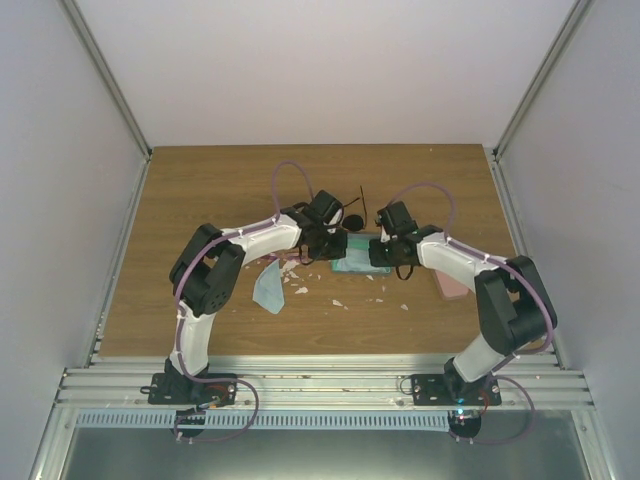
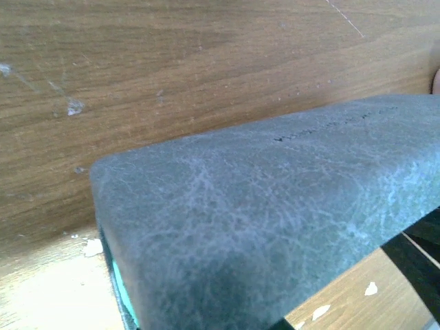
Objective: Organize the sunglasses
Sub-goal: Place the glasses cleaning cloth in the sunglasses case.
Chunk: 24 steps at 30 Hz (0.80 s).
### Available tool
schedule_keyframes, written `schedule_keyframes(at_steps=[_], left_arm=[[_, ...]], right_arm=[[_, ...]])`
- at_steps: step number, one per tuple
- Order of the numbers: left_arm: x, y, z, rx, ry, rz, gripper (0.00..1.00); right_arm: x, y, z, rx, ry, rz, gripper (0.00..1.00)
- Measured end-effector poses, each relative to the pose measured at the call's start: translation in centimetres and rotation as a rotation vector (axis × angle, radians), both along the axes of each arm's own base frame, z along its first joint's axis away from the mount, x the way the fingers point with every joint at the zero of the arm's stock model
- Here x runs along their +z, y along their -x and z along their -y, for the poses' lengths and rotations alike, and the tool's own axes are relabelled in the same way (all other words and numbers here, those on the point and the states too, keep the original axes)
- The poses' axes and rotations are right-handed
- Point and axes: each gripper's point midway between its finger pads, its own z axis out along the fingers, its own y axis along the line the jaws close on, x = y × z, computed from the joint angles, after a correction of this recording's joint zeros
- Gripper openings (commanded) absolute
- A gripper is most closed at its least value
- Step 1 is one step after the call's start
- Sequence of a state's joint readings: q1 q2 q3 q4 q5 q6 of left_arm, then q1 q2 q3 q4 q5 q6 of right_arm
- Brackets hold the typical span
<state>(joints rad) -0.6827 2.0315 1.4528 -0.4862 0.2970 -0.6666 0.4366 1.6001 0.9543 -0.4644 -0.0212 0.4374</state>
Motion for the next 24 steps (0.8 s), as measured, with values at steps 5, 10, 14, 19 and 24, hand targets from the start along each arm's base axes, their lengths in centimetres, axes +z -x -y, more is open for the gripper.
schedule_keyframes(at_steps=[5,10,14,19,24], left_arm=[[0.0,0.3,0.5,-0.014,0.031,-0.013,0.04],[-1.3,0.3,0.7,-0.019,0.027,-0.035,0.11],[-3.1,0.6,0.5,-0.014,0.002,-0.066,0.12],[-3.2,0.1,0.1,0.002,-0.021,-0.049,0.11],[-3.2,0.2,-0.5,0.022,-0.05,-0.028,0.11]], right_arm=[[-1.1,0.2,-0.9,0.023,-0.045,-0.018,0.13],[-2.3,0.2,-1.3,0.028,-0.06,-0.031,0.13],[-3.5,0.4,-1.1,0.017,-0.051,-0.045,0.13],[-3.6,-0.1,-0.4,-0.021,-0.023,-0.019,0.16],[-3.6,-0.9,1.3,-0.093,0.054,0.019,0.19]])
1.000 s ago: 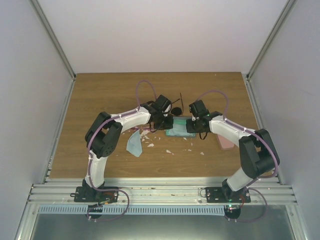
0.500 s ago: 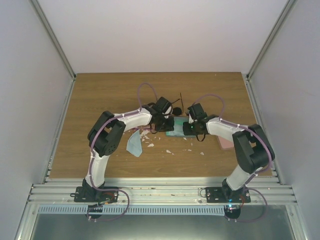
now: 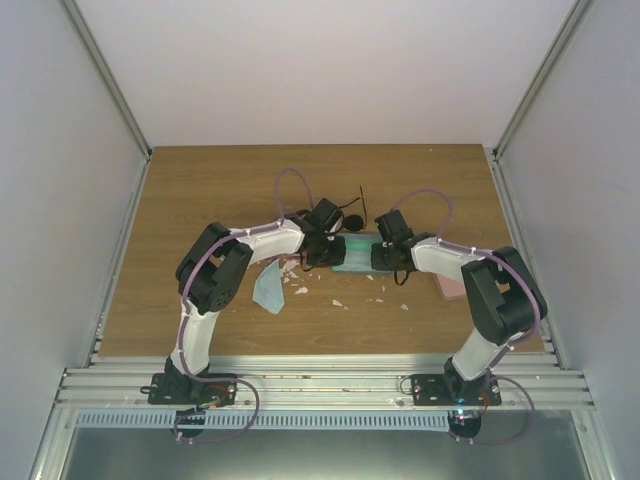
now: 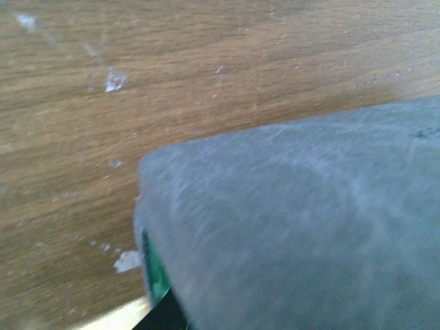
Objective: Organize the sunglasses
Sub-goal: Place the glasses cleaning cloth in the sunglasses case.
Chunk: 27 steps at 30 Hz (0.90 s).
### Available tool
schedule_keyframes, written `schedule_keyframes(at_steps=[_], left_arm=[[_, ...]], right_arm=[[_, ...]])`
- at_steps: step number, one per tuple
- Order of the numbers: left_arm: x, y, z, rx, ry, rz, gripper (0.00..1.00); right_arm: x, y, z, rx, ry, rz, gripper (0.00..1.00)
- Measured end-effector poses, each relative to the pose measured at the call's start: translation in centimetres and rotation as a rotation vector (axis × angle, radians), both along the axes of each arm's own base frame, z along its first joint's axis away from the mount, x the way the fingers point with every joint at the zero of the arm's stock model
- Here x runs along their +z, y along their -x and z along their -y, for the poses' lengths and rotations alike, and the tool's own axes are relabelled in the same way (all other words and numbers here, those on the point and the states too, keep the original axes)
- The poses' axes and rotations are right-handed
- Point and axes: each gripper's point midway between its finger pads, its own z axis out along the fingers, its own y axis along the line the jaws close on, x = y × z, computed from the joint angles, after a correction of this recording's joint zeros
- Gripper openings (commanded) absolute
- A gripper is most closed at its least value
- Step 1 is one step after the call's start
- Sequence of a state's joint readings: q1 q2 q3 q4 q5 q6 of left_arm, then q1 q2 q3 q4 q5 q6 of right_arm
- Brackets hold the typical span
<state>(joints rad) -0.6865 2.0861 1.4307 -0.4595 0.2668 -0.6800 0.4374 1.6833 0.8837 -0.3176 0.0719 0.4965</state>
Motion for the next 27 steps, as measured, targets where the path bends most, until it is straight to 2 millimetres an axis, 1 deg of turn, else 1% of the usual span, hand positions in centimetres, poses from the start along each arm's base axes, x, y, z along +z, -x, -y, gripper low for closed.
schedule_keyframes(at_steps=[2,5,9,13,15,18,22,27], left_arm=[[0.0,0.3,-0.4,0.004,-0.01,0.002,0.1],[-0.1,0.6,-0.8,0.006,-0.017,0.0,0.09],[0.2,1.0,-0.8,-0.003,0.0,0.002,0.08],[1.0,0.9,-0.3,-0.018,0.032,0.022,0.08],[1.3,0.6,0.1,-0.027,0.052,0.036,0.08],[1.6,0.4,0.5,-0.033,0.069,0.044,0.07],[2.0,-0.5,1.3,-0.026,0.095,0.062,0.06],[1.3,-1.1,1.5,0.025,0.096,0.048,0.05]], right_arm=[[0.0,-0.3,0.6,-0.024,0.024,0.014,0.18],[0.2,-0.6,0.7,-0.034,0.032,0.033,0.18],[0.9,-0.8,0.6,-0.032,0.024,0.057,0.17],[2.2,-0.5,-0.1,-0.003,-0.033,0.08,0.14],[2.5,-0.2,-0.6,0.017,-0.063,0.085,0.12],[2.1,0.4,-1.3,0.048,-0.105,0.071,0.1],[1.4,0.9,-2.0,0.071,-0.139,0.048,0.1],[0.7,0.7,-3.0,0.095,-0.175,0.053,0.09]])
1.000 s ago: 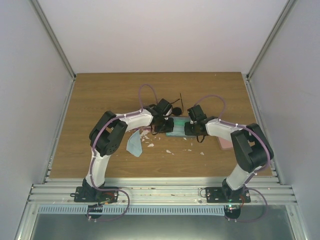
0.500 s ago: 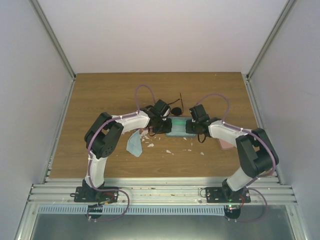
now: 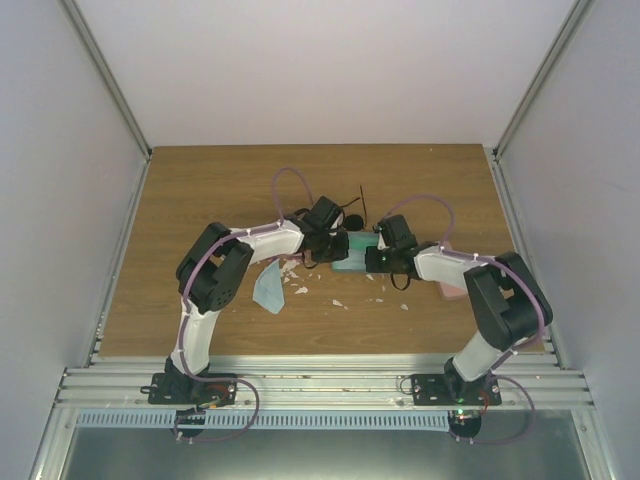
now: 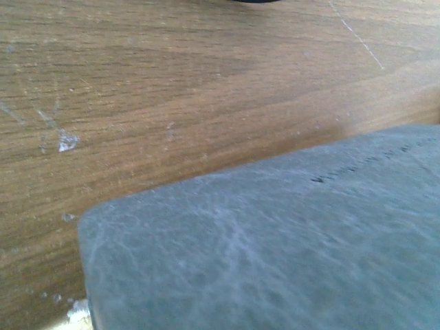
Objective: Organize the sunglasses
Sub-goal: Place the glasses cleaning cloth in the sunglasses case.
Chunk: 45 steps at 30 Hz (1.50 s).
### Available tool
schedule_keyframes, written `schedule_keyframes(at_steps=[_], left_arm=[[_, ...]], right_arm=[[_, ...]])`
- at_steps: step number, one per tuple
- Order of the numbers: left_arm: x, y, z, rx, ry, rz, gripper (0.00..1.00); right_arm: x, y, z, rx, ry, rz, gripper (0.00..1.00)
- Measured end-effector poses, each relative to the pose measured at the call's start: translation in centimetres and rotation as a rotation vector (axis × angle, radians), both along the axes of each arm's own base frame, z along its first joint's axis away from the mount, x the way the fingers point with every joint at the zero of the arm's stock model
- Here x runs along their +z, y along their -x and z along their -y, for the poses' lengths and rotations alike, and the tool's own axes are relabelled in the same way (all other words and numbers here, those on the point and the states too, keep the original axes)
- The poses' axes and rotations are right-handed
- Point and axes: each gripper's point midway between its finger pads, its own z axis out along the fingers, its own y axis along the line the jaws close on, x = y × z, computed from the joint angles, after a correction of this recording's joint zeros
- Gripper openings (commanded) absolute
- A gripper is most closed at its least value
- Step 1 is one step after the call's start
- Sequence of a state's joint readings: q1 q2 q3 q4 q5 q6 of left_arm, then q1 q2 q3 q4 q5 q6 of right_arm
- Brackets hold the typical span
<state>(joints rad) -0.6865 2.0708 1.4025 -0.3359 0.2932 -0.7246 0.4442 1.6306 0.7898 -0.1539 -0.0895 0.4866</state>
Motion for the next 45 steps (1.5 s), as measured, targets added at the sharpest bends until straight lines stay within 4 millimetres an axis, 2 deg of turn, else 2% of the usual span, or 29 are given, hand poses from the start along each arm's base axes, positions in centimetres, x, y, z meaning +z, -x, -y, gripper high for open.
schedule_keyframes(at_steps=[5,16,23,29,35,39,42,45], left_arm=[[-1.3,-0.3,-0.3,0.075,-0.01,-0.039,0.04],[-1.4,-1.0,-0.8,0.268,-0.02,-0.052,0.02],[-1.3,-1.5,-1.5,0.341,-0.024,-0.042,0.02],[-1.1,-1.2,-2.4,0.362,-0.039,-0.031,0.03],[1.0,-0.4,-3.4,0.314,-0.035,0.01,0.18],[4.2,-0.4,-4.8,0.288,-0.01,0.075,0.3],[6.6,-0.9,-7.4,0.296,-0.001,0.132,0.4],[7.8,-1.6,-11.5,0.336,-0.017,0.175,0.46]], right_arm=[[-0.8,-0.8,-0.6,0.005,-0.014,0.015,0.09],[-0.8,-1.9,0.0,-0.08,0.004,0.082,0.09],[-0.7,-2.9,2.3,-0.212,0.078,0.136,0.11],[-0.3,-2.2,4.3,-0.279,0.14,0.126,0.18],[3.0,-1.3,4.4,-0.268,0.113,0.137,0.34],[5.8,-0.9,3.9,-0.248,0.06,0.163,0.42],[7.2,-0.3,3.7,-0.23,0.031,0.17,0.46],[8.1,0.4,3.4,-0.209,0.008,0.166,0.49]])
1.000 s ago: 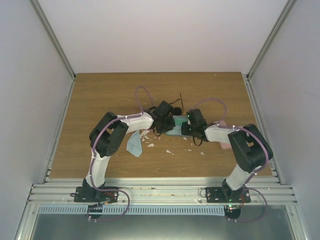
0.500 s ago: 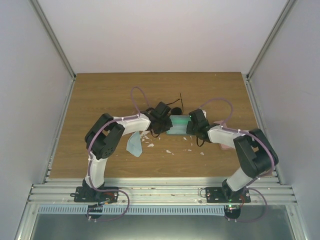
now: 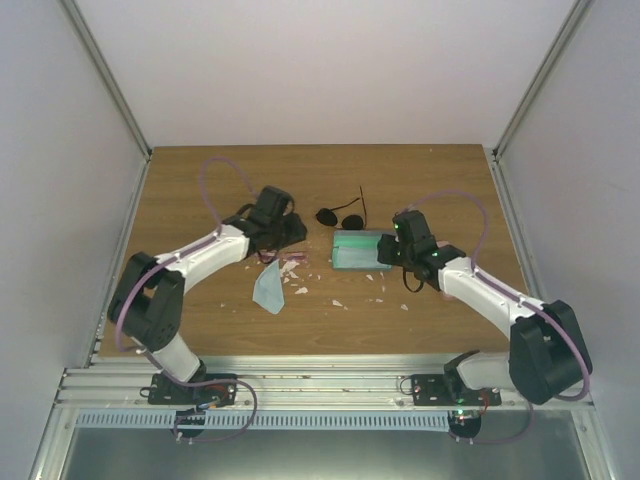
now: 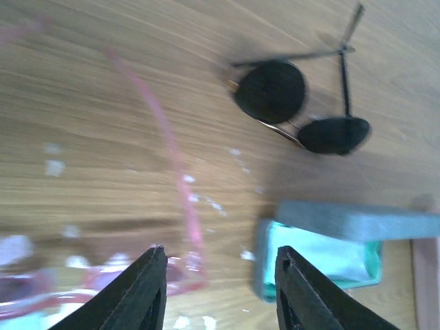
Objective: Organize the sunglasses
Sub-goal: Place the glasses cleaning cloth in the sunglasses case, then pick up the sunglasses from the center of the board.
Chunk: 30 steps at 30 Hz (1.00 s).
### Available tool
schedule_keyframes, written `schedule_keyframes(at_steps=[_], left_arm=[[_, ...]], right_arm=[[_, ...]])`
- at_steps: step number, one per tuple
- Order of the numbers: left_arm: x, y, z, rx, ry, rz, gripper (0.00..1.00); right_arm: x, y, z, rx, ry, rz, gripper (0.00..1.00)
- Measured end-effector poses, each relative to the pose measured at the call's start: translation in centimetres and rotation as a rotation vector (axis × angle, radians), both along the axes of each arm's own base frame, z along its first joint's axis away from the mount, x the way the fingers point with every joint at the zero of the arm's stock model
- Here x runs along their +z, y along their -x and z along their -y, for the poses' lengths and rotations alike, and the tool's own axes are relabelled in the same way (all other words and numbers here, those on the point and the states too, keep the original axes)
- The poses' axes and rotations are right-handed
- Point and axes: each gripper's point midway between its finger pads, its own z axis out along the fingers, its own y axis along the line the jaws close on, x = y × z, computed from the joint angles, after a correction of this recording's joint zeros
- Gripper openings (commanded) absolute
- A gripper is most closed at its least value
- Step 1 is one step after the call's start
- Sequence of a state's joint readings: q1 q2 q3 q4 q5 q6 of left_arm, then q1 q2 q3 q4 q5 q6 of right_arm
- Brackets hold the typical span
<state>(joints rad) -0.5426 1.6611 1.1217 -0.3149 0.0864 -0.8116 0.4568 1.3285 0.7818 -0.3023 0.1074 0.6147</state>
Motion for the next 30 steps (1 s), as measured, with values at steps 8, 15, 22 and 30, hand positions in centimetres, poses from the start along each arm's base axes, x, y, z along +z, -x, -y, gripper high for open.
schedule_keyframes(at_steps=[8,15,22,30], left_arm=[[-2.1,-0.4,-8.5,0.077,-0.105,-0.031,0.46],[-3.3,0.2,-10.2,0.069,-0.122,-0.063,0.46],[-2.5,0.9,-10.0,0.038,-0.111,-0.045,0.46],[-0.2,2.0,-9.5,-0.004,-0.061,0.011,0.47]], right_arm=[[2.3,-0.3,-0.4,0.028,0.0,0.003,0.61],[5.6,-5.6,-1.1,0.015,0.051,0.073,0.63],[1.5,-11.5,-3.2,0.067,0.167,-0.033,0.6],[-5.7,-14.9,-2.9,0.103,0.225,-0.209,0.6]])
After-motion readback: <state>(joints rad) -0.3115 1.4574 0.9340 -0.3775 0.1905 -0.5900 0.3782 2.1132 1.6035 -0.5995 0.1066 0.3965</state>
